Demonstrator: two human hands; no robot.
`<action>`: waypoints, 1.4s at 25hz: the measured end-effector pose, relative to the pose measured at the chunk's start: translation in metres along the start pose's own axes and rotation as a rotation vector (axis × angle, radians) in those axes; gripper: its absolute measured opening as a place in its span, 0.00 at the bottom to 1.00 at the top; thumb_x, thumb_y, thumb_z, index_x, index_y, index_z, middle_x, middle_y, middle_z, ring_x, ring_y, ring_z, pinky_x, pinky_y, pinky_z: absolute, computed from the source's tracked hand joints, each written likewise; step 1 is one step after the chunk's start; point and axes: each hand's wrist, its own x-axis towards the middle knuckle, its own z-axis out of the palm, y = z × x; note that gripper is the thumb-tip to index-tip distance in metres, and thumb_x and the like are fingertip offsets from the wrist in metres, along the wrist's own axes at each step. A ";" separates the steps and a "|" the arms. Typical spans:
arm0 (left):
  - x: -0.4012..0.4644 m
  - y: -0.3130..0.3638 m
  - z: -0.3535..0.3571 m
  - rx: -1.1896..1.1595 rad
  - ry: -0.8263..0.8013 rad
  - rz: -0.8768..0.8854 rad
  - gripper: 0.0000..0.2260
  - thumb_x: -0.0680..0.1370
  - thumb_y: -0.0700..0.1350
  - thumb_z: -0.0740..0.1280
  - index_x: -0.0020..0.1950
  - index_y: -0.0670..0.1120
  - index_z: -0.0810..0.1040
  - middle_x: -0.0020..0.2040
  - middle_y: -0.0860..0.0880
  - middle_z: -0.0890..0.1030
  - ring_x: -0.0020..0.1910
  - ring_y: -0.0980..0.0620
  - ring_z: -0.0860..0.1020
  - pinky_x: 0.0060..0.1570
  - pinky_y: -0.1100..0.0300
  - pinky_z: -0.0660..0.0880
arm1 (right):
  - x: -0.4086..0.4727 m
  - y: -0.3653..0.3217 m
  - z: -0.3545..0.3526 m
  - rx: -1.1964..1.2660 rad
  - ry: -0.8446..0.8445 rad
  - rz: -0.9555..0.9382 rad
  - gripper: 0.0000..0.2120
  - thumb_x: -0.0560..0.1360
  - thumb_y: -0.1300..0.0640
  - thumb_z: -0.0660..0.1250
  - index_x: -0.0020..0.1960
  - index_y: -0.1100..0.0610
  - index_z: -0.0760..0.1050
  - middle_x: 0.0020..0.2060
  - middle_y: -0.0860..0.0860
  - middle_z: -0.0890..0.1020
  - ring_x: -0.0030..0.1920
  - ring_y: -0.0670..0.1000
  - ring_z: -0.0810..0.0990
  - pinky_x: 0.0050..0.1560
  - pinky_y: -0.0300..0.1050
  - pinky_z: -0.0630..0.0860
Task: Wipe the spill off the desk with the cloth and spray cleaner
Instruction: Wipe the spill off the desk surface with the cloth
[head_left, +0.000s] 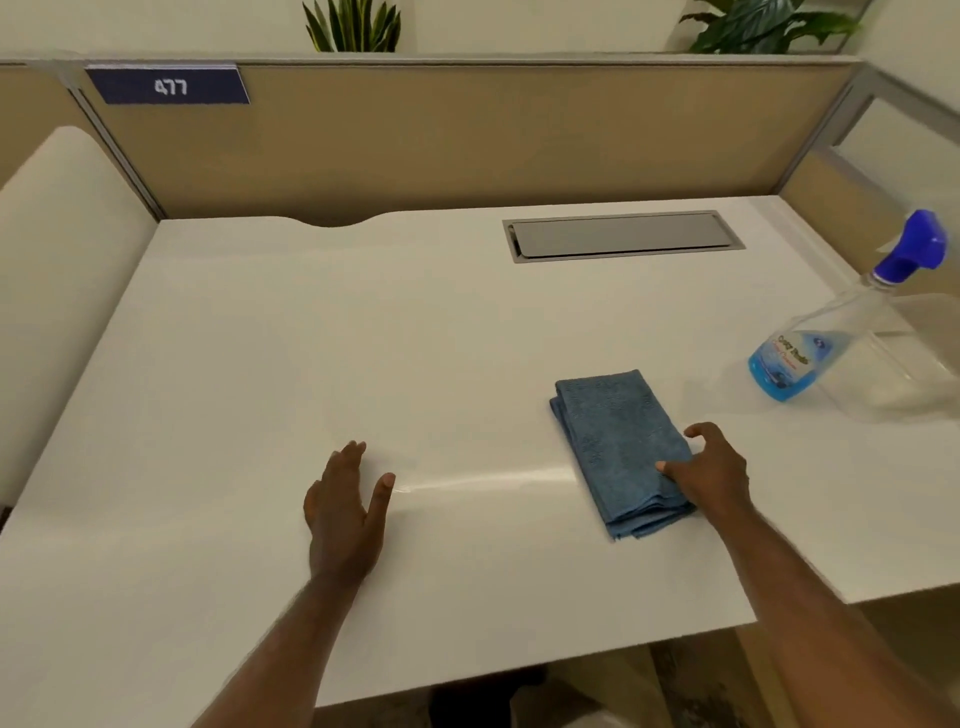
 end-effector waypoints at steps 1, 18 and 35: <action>-0.001 -0.002 0.003 0.025 -0.012 0.006 0.29 0.77 0.63 0.51 0.74 0.49 0.63 0.74 0.48 0.68 0.75 0.50 0.61 0.73 0.46 0.54 | 0.005 0.008 -0.008 -0.006 0.013 0.014 0.27 0.65 0.57 0.78 0.59 0.54 0.70 0.46 0.59 0.80 0.43 0.58 0.77 0.44 0.50 0.75; -0.004 -0.005 0.010 0.192 -0.079 0.025 0.32 0.77 0.67 0.46 0.77 0.52 0.54 0.78 0.52 0.59 0.77 0.55 0.52 0.75 0.53 0.45 | -0.026 -0.020 0.077 -0.511 0.077 -0.283 0.46 0.63 0.21 0.55 0.75 0.36 0.46 0.77 0.62 0.52 0.73 0.69 0.56 0.67 0.71 0.56; 0.020 0.067 0.031 -0.315 -0.085 -0.056 0.27 0.77 0.64 0.57 0.71 0.50 0.67 0.67 0.52 0.74 0.64 0.50 0.74 0.62 0.53 0.70 | -0.087 -0.080 0.083 0.255 -0.112 -0.549 0.14 0.62 0.63 0.73 0.48 0.56 0.82 0.51 0.48 0.76 0.48 0.44 0.77 0.47 0.26 0.71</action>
